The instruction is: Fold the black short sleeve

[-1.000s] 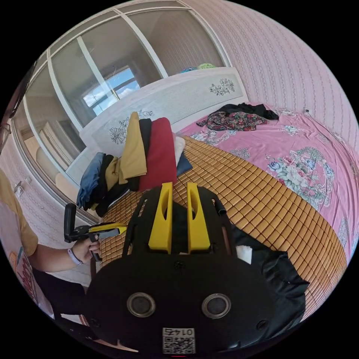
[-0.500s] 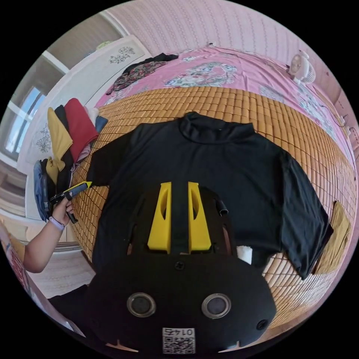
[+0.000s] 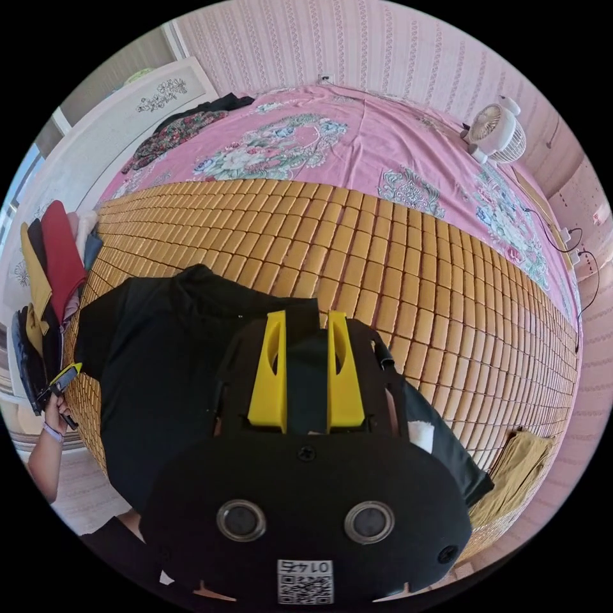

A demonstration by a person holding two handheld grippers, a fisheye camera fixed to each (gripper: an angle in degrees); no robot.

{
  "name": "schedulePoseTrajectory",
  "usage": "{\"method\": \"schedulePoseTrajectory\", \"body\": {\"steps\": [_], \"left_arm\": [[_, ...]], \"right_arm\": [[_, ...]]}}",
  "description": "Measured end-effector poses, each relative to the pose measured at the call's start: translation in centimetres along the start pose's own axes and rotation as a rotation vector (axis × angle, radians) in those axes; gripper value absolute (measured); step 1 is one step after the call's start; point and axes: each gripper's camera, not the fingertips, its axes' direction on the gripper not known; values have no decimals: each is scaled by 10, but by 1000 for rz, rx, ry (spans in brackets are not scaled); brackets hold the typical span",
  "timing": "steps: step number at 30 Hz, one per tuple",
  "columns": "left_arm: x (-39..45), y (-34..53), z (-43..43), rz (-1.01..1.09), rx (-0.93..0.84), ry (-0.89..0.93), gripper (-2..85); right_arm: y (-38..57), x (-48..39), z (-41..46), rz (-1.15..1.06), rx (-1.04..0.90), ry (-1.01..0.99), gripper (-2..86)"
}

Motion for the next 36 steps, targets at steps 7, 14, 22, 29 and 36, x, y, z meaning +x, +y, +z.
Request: {"method": "schedulePoseTrajectory", "body": {"steps": [7, 14, 22, 29, 36], "left_arm": [[-4, -7, 4, -10, 14, -18, -9], [-15, -3, 10, -19, 35, 18, 1], [-47, 20, 7, -116, 68, 110, 47], [-62, 49, 0, -188, 139, 190, 76], [-51, 41, 42, -115, 114, 166, 67]], "right_arm": [[-33, -8, -3, -61, 7, 1, 1], [-36, -17, -6, -27, -23, 16, 41], [21, -107, -69, -267, 78, 52, 72], [19, -316, -63, -628, 76, -298, 79], [-17, -465, -30, -741, 23, -342, 103]]}}
